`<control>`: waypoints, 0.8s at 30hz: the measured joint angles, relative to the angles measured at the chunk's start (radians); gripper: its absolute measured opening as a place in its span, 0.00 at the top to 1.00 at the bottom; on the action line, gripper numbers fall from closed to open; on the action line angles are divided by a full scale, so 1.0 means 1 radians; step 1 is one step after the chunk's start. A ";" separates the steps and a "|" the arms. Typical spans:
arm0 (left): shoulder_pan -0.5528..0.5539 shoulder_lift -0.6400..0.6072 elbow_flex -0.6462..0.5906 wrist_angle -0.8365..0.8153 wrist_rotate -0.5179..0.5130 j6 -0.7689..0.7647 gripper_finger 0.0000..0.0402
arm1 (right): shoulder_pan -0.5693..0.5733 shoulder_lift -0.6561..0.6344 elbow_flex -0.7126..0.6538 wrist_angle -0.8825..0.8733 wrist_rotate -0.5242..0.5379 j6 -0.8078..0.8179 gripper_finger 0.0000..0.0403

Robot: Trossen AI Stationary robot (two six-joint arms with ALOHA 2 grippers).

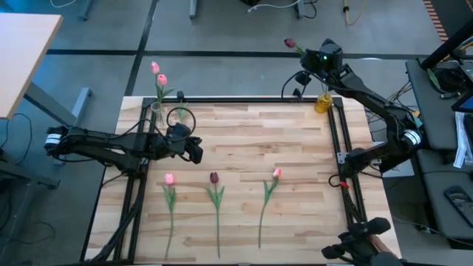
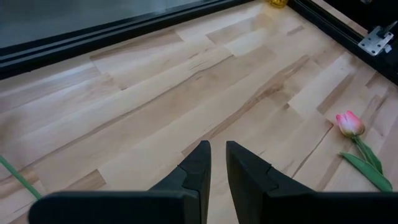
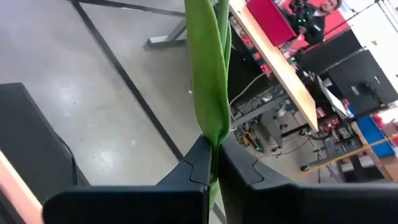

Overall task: Sort flowers into vase by color
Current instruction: Put the top red flower into the yellow vase

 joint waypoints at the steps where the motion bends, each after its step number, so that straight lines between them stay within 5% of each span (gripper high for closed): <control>1: 0.000 0.000 0.000 0.000 0.000 0.000 0.91 | 0.000 -0.001 0.000 0.000 0.006 0.007 0.98; 15: 0.000 0.000 0.000 -0.001 0.000 0.000 0.91 | 0.065 -0.062 -0.014 -0.022 0.330 0.271 0.98; 24: 0.000 0.000 0.000 -0.002 0.000 0.011 0.91 | 0.131 -0.242 -0.200 0.162 0.504 0.402 0.98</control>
